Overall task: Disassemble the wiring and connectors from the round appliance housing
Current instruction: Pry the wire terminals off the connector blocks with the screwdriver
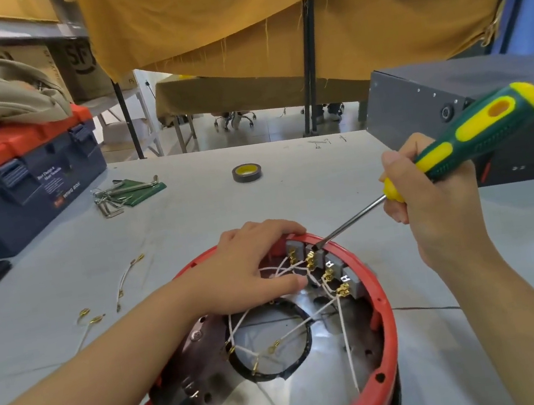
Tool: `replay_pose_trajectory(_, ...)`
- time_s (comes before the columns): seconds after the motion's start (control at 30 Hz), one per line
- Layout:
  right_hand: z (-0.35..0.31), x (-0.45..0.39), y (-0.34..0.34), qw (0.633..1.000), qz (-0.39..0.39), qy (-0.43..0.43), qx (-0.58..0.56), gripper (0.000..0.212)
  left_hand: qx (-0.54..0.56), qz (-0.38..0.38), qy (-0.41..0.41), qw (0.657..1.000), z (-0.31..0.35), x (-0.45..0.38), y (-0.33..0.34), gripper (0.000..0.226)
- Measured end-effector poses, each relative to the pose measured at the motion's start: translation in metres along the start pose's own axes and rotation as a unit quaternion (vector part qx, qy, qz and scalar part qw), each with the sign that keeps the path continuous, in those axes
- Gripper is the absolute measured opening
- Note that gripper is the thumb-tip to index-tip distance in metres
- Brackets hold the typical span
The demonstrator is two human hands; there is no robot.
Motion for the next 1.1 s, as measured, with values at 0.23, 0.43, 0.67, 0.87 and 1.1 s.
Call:
replay_pose_trajectory(0.23, -0.007, -0.005, 0.007, 0.999, -0.031, -0.017, 0.04, 0.035, 0.004, 0.005, 0.009, 1.0, -0.001, 0.0, 0.001, 0.055)
replay_pose_trajectory(0.43, -0.019, -0.011, 0.022, 0.988, -0.109, -0.043, 0.106, 0.028, 0.005, 0.006, 0.015, 1.0, -0.002, 0.0, 0.002, 0.055)
replay_pose_trajectory(0.67, -0.029, -0.018, 0.039, 0.96, -0.178, -0.056, 0.209, 0.03, -0.001, 0.008, 0.019, 1.0, -0.003, 0.0, 0.003, 0.056)
replay_pose_trajectory(0.87, -0.023, -0.021, 0.039, 0.972, -0.117, -0.034, 0.201, 0.029, -0.001, 0.02, 0.029, 0.999, -0.001, 0.001, 0.0, 0.051)
replay_pose_trajectory(1.1, 0.004, -0.026, 0.008, 0.991, 0.003, 0.133, 0.025, 0.041, 0.038, 0.023, 0.021, 0.999, 0.0, 0.002, -0.002, 0.021)
Point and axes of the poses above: each hand's wrist, its own x-axis away from the middle knuckle, its own y-axis out of the palm, z = x × y, the point moved 3 cm from there along -x, towards the middle knuckle, and after that the axes turned 7 degrees about z, right-handed, at the moved point
